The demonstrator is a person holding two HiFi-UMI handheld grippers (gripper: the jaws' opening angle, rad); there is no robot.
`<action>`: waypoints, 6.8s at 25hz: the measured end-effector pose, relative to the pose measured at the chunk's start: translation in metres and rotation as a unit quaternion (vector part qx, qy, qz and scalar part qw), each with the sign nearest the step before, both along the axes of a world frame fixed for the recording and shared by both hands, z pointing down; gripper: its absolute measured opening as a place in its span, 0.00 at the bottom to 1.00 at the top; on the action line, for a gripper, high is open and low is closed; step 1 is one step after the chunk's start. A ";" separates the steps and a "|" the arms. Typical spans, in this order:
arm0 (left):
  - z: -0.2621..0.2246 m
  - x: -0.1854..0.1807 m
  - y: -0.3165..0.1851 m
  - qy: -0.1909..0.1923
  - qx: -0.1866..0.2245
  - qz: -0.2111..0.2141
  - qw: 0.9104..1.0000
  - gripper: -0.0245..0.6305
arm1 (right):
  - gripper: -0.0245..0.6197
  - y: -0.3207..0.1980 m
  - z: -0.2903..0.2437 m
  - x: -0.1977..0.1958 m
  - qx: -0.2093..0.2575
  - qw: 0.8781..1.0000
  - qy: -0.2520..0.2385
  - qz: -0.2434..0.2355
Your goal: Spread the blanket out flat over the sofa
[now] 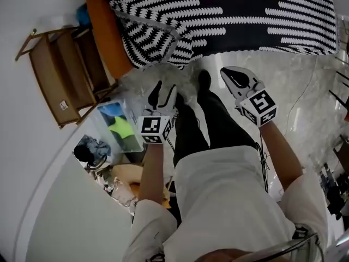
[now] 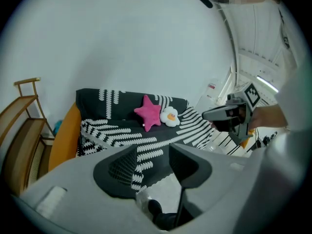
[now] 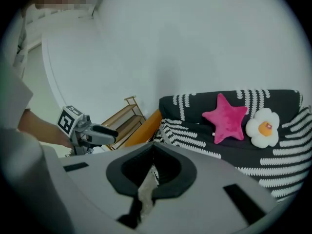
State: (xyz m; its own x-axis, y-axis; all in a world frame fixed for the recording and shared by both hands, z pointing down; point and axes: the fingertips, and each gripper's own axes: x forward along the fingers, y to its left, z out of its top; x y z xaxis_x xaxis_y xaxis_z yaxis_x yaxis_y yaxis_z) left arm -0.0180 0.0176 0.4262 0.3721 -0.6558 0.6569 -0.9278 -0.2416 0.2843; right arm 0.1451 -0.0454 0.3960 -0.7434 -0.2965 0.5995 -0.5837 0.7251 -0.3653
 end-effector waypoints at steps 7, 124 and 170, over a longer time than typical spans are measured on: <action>0.074 0.028 -0.022 -0.006 -0.029 0.021 0.999 0.35 | 0.05 -0.004 0.058 0.021 -0.028 1.000 0.010 0.007; 0.393 -0.273 0.194 -0.030 -0.200 -0.312 0.928 0.07 | 0.05 0.106 0.310 -0.234 -0.099 0.983 0.073 -0.137; 0.290 -0.244 0.118 -0.097 -0.161 -0.332 0.924 0.32 | 0.05 0.037 0.209 -0.168 -0.058 0.983 0.079 -0.153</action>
State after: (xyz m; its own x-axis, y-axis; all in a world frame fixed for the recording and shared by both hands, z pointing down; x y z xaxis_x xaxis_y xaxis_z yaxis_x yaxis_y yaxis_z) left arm -0.2623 0.1361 0.7165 -0.1873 -0.4554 0.8703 -0.8824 0.4674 0.0547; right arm -0.0224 -0.0087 0.6045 -0.6825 0.0038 0.7308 -0.4005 0.8346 -0.3783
